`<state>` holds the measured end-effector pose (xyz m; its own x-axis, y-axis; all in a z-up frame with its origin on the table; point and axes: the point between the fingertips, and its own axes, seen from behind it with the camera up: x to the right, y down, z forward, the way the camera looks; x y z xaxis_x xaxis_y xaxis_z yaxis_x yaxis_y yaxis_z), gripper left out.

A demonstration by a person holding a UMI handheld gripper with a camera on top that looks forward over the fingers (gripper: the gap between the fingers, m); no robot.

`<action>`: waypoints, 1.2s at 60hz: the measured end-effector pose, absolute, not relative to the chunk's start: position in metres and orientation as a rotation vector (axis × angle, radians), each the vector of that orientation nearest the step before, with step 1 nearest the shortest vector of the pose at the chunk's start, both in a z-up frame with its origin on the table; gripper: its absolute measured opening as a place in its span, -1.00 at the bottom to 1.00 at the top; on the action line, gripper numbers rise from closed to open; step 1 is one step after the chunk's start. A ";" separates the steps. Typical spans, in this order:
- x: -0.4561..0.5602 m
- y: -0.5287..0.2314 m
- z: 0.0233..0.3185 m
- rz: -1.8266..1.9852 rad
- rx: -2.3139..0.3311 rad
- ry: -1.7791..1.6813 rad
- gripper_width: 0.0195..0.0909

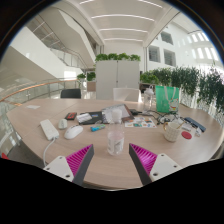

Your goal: Pour water

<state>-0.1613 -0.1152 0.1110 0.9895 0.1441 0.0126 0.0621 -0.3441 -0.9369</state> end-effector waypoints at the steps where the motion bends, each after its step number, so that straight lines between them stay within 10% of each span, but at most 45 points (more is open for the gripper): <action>1: -0.162 -0.106 0.107 0.079 -1.922 -0.151 0.75; 21: -0.170 0.021 0.061 0.070 -1.906 -0.163 0.75; 26: -0.175 0.033 0.058 0.069 -1.890 -0.205 -0.09; 43: -0.172 0.046 0.058 0.096 -1.855 -0.167 -0.65; 56: -0.162 0.057 0.086 0.222 -1.918 -0.075 -0.65; 62: -0.123 0.071 0.141 0.460 -1.895 0.193 -0.65; 72: -0.044 0.098 0.154 1.008 -1.819 0.822 -0.66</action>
<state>-0.0440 0.0984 0.1544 0.4530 -0.1292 -0.8821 -0.8382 -0.3988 -0.3720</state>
